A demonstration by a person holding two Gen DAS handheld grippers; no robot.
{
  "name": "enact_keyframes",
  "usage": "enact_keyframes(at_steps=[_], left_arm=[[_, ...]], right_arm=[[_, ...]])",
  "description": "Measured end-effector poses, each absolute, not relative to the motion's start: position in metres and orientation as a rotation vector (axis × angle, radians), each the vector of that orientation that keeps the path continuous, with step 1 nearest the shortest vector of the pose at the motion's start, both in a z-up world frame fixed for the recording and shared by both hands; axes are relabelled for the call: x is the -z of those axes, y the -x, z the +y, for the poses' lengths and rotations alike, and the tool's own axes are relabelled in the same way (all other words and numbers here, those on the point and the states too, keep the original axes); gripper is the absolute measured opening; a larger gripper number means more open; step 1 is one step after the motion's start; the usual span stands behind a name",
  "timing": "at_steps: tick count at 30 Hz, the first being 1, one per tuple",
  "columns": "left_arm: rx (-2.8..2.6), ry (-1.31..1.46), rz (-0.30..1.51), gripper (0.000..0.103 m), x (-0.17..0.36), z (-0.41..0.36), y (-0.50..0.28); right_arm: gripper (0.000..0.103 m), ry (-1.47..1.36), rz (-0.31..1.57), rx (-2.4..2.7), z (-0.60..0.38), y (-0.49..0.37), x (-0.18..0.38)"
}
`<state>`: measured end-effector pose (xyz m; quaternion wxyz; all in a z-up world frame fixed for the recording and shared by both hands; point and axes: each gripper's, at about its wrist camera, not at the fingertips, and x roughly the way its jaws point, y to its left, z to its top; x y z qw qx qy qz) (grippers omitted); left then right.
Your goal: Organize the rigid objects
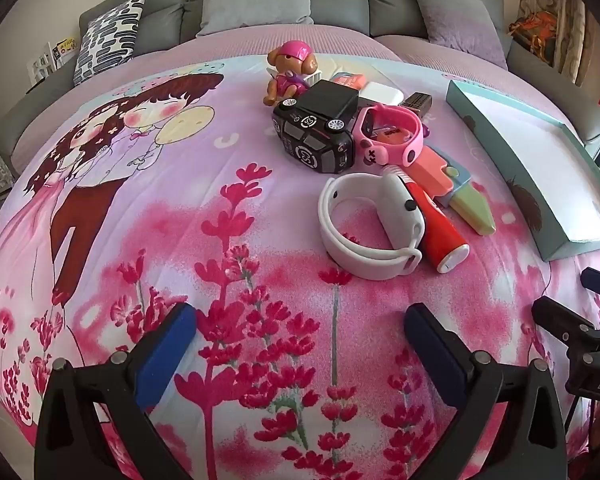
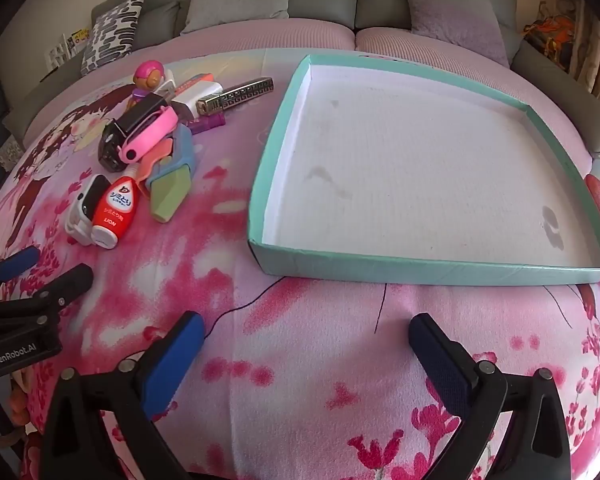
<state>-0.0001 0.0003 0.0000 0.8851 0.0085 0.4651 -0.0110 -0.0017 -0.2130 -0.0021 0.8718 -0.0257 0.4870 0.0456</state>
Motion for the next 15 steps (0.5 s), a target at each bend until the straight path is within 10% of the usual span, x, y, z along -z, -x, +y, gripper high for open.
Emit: enact_keyframes(at_steps=[15], left_arm=[[0.029, -0.03, 0.953, 0.103, -0.001, -0.0007, -0.0054]], right_arm=[[0.103, 0.054, 1.018, -0.095, -0.213, 0.0017, 0.002]])
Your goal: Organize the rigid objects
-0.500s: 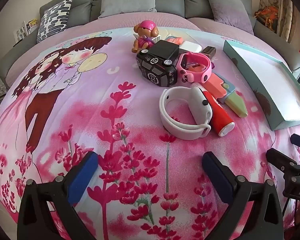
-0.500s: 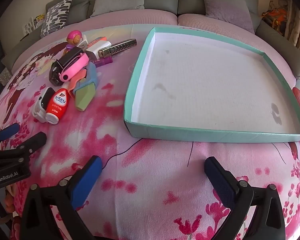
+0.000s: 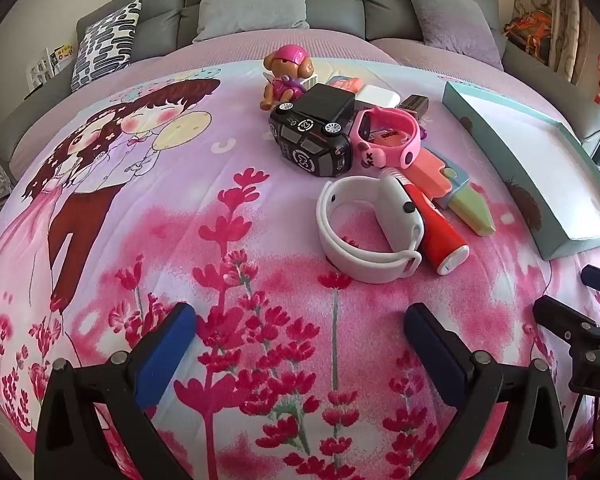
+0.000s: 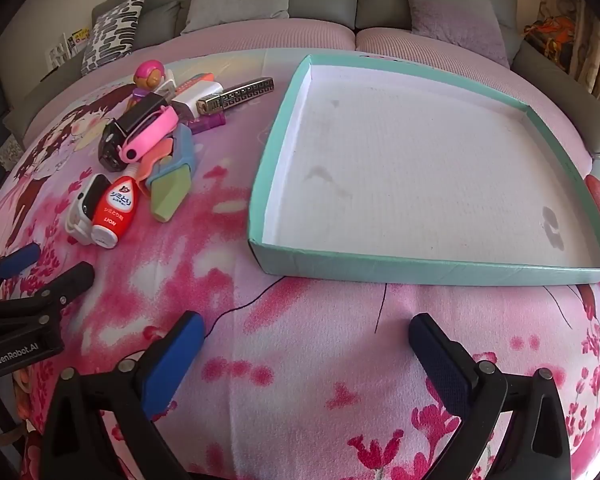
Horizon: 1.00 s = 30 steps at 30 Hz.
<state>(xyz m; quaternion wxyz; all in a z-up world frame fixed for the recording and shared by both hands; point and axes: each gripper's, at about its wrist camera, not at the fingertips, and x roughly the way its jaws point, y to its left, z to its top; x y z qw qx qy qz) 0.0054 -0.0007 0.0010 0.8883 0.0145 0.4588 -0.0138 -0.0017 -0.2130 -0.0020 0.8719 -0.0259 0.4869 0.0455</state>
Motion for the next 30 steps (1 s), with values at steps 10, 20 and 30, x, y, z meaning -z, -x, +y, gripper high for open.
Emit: enact_keyframes(at_steps=[10, 20, 30], left_arm=[[0.029, -0.031, 0.945, 0.103, 0.0008, -0.0004, -0.0021], [0.03, -0.031, 0.945, 0.103, 0.0011, -0.0004, -0.0018], [0.03, -0.031, 0.945, 0.103, 0.0012, -0.0002, -0.0017]], right_arm=[[0.103, 0.055, 1.017, -0.095, -0.2129, 0.0017, 0.0021], [0.103, 0.054, 1.017, -0.095, -0.213, 0.0017, 0.002], [0.103, 0.054, 1.017, -0.095, -0.213, 0.0017, 0.0021]])
